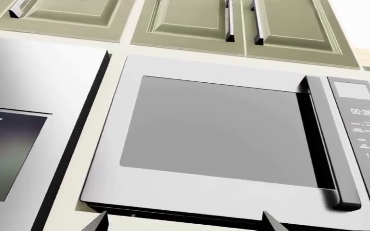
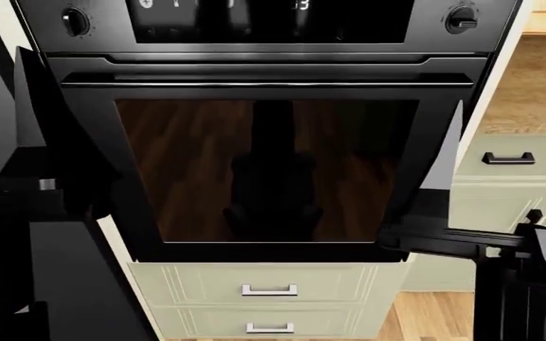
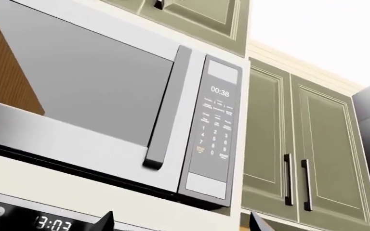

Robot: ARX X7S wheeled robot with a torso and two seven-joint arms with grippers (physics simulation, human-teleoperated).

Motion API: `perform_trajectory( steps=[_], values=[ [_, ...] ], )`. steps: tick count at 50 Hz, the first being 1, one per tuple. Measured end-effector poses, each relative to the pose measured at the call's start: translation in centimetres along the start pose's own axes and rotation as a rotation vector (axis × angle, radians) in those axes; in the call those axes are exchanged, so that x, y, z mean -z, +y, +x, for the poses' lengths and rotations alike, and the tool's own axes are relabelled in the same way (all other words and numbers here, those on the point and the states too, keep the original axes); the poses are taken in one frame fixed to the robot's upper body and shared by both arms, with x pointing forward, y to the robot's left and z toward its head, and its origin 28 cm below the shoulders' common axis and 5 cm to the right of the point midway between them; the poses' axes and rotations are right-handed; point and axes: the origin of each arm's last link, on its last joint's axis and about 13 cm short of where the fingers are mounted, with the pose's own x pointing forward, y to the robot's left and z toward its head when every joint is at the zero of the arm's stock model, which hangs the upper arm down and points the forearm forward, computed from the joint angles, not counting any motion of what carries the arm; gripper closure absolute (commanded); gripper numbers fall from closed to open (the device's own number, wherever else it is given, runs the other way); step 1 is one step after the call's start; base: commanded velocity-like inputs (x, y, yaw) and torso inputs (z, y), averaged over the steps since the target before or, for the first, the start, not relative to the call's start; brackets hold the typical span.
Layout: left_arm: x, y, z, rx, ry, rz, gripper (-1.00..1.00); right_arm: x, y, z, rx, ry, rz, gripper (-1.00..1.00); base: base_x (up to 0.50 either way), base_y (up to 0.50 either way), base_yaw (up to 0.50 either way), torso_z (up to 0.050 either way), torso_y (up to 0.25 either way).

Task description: Preheat the oven by turning the temperature knob.

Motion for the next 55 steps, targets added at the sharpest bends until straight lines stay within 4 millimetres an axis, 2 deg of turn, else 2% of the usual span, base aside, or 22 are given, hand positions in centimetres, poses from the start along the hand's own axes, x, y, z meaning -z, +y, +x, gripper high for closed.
perform_trajectory(
  steps=[26, 43, 55],
  values=[
    [-0.11, 0.03, -0.01, 0.013, -0.001, -0.007, -1.0, 0.31, 0.32, 0.42, -0.021, 0.042, 0.085, -1.0, 0.0, 0.0, 0.0, 0.05, 0.0],
    [-0.21, 0.05, 0.04, 0.012, -0.003, -0.01, -1.0, 0.08, 0.23, -0.04, -0.041, 0.012, 0.04, -1.0, 0.15, -0.08, 0.0, 0.05, -0.002],
    [-0.15, 0.08, 0.2, -0.007, 0.017, -0.002, -1.0, 0.29, 0.39, -0.05, -0.045, 0.051, 0.057, -1.0, 0.0, 0.0, 0.0, 0.019, -0.007]
  ],
)
